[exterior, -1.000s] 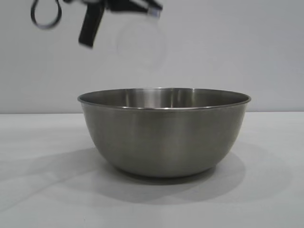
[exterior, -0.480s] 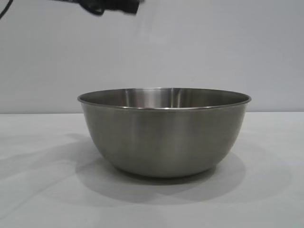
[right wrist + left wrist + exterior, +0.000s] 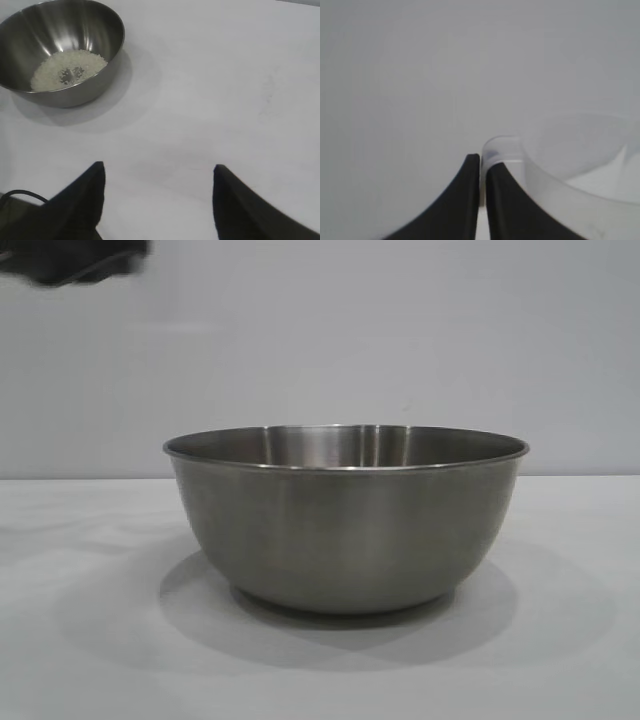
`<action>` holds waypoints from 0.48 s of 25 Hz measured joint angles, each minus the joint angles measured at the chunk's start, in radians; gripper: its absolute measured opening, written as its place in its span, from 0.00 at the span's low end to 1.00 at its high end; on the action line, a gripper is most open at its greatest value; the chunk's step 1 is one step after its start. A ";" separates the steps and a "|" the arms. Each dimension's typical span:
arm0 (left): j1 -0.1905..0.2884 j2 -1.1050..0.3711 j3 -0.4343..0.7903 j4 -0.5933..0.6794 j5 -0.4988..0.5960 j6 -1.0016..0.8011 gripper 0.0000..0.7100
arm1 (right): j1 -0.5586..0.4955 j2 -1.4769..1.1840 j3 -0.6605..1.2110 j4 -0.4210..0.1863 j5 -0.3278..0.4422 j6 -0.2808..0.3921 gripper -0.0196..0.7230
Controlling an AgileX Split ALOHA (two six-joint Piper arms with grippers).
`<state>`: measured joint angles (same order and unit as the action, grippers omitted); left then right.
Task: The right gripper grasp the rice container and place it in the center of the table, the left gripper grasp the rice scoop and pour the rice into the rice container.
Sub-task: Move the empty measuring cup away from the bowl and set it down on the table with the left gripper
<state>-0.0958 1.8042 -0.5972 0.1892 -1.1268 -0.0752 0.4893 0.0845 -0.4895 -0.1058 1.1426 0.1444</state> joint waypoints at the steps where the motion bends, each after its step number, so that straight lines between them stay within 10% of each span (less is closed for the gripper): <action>1: 0.021 0.000 0.040 -0.012 -0.002 -0.001 0.00 | 0.000 0.000 0.000 0.000 0.000 0.000 0.61; 12: 0.046 0.094 0.135 0.011 -0.006 0.001 0.00 | 0.000 0.000 0.000 0.000 0.000 0.000 0.61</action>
<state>-0.0493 1.8981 -0.4618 0.2002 -1.1327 -0.0737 0.4893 0.0845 -0.4895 -0.1058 1.1426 0.1444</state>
